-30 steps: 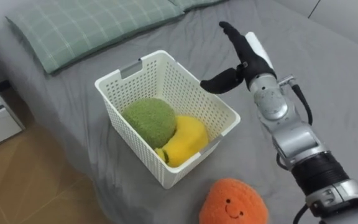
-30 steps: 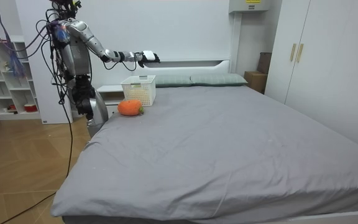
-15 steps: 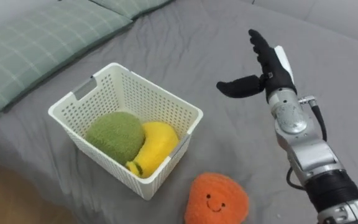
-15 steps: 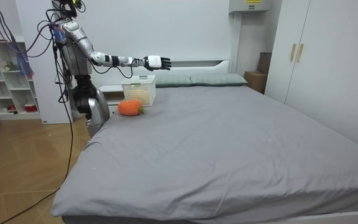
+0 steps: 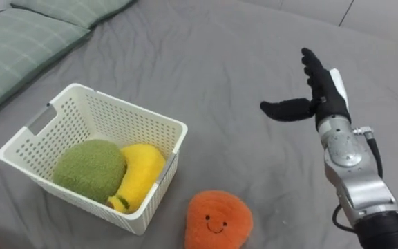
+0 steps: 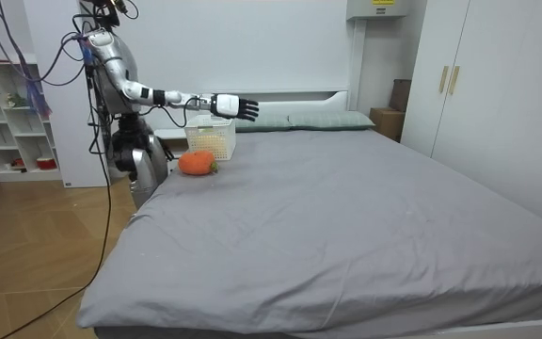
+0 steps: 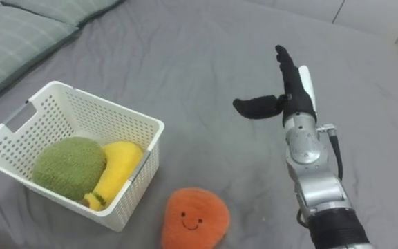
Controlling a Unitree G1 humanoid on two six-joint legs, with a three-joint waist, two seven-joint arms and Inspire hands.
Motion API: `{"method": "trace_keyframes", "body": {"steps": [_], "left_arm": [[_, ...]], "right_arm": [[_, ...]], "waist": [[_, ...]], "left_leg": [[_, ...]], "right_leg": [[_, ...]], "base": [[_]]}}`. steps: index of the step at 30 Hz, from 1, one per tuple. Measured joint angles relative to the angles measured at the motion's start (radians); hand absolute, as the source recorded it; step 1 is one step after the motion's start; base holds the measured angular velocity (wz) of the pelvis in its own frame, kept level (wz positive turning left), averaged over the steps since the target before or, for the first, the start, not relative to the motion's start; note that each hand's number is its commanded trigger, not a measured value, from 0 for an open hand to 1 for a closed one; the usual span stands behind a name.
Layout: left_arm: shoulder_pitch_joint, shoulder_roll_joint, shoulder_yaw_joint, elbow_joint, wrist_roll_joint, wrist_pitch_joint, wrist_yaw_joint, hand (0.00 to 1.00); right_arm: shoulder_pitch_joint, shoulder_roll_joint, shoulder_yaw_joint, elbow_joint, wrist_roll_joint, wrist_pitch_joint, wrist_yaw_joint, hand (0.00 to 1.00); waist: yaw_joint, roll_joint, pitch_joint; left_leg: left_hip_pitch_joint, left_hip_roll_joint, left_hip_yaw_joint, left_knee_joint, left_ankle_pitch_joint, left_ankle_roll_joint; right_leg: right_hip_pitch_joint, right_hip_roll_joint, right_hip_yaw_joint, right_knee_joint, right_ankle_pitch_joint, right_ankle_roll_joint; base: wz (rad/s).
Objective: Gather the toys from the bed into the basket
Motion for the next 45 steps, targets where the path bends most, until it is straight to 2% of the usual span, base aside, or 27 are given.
{"method": "trace_keyframes", "body": {"steps": [6,10,14,18,22,25,29,31,34,37,41,45], "left_arm": [[-0.014,-0.002,-0.016,0.009,-0.001,-0.016,-0.004,0.00],[-0.020,-0.002,-0.016,0.017,-0.002,-0.017,-0.007,0.00],[-0.017,-0.004,-0.017,0.012,-0.001,-0.017,-0.008,0.00],[-0.007,-0.003,-0.017,0.013,-0.012,-0.017,-0.008,0.00],[-0.002,-0.002,-0.025,0.013,-0.012,-0.017,-0.008,0.00],[0.005,-0.001,-0.031,0.009,-0.012,-0.016,-0.008,0.00],[0.026,-0.001,-0.035,-0.018,-0.011,-0.012,-0.008,0.00],[0.029,0.000,-0.034,-0.014,-0.008,-0.011,-0.008,0.00],[0.029,-0.001,-0.034,-0.011,-0.001,-0.010,-0.012,0.00],[0.027,-0.001,-0.035,0.011,-0.001,-0.003,-0.016,0.00],[0.034,0.001,-0.035,0.025,0.000,0.005,-0.016,0.00],[0.033,0.000,-0.037,0.024,0.001,0.005,-0.021,0.00]], "right_arm": [[0.050,0.000,0.010,0.016,0.000,0.010,0.053,0.00],[0.051,0.008,0.026,0.027,-0.054,0.010,0.069,0.00],[0.051,0.012,0.055,0.028,-0.120,0.010,0.082,0.00],[0.051,0.045,0.118,0.071,-0.152,0.018,0.102,0.00],[0.052,0.055,0.184,0.099,-0.154,0.049,0.156,0.00],[0.051,0.054,0.201,0.097,-0.153,0.054,0.179,0.00],[0.051,0.058,0.222,0.097,-0.155,0.058,0.211,0.00],[0.043,0.068,0.231,0.143,-0.158,0.057,0.228,0.00],[0.042,0.087,0.231,0.218,-0.177,0.059,0.253,0.00],[0.042,0.103,0.234,0.291,-0.194,0.061,0.268,0.00],[0.036,0.107,0.252,0.324,-0.199,0.065,0.268,0.00],[0.031,0.115,0.253,0.391,-0.196,0.045,0.267,0.00]], "waist": [[-0.006,0.000,0.0040],[-0.002,-0.005,0.0082],[0.009,-0.005,0.0080],[0.020,-0.006,0.0077],[0.040,-0.005,0.0082],[0.065,-0.006,0.0080],[0.076,-0.009,0.0072],[0.107,-0.014,0.0060],[0.128,-0.021,0.0054],[0.147,-0.025,0.0089],[0.155,-0.031,0.0160],[0.172,-0.035,0.0215]], "left_leg": [[-0.002,0.007,0.028,-0.007,-0.005,0.000],[-0.018,0.008,0.030,-0.006,-0.007,-0.002],[-0.024,0.008,0.026,-0.007,-0.007,-0.003],[-0.024,0.008,0.015,-0.008,-0.007,-0.003],[-0.025,0.006,-0.002,-0.006,-0.008,-0.003],[-0.030,0.007,-0.004,-0.005,-0.009,-0.005],[-0.045,0.005,-0.026,0.017,-0.008,-0.005],[-0.046,0.006,-0.031,0.020,-0.008,-0.005],[-0.054,0.003,-0.044,0.026,-0.008,-0.005],[-0.056,0.000,-0.052,0.024,-0.008,-0.005],[-0.064,-0.001,-0.059,0.027,-0.008,-0.005],[-0.071,-0.002,-0.058,0.034,-0.008,-0.005]], "right_leg": [[-0.013,0.003,0.022,0.003,0.001,-0.001],[-0.030,0.007,0.025,0.002,0.002,-0.003],[-0.040,0.007,0.022,0.000,0.002,-0.003],[-0.035,0.008,0.014,-0.001,0.002,-0.003],[-0.025,0.007,0.001,-0.002,0.002,-0.002],[-0.026,0.007,-0.003,-0.002,0.002,-0.002],[-0.027,0.006,-0.029,-0.002,0.002,-0.002],[-0.025,0.007,-0.030,-0.002,0.002,-0.003],[-0.024,0.005,-0.044,-0.002,0.002,-0.003],[-0.021,0.003,-0.052,-0.002,0.002,-0.003],[-0.021,0.002,-0.059,-0.003,0.002,-0.002],[-0.024,0.002,-0.066,-0.003,0.002,-0.002]], "base": [[-0.13],[-0.05],[0.01],[0.06],[0.08],[0.03],[0.18],[0.03],[0.11],[0.09],[0.04],[0.03]]}}
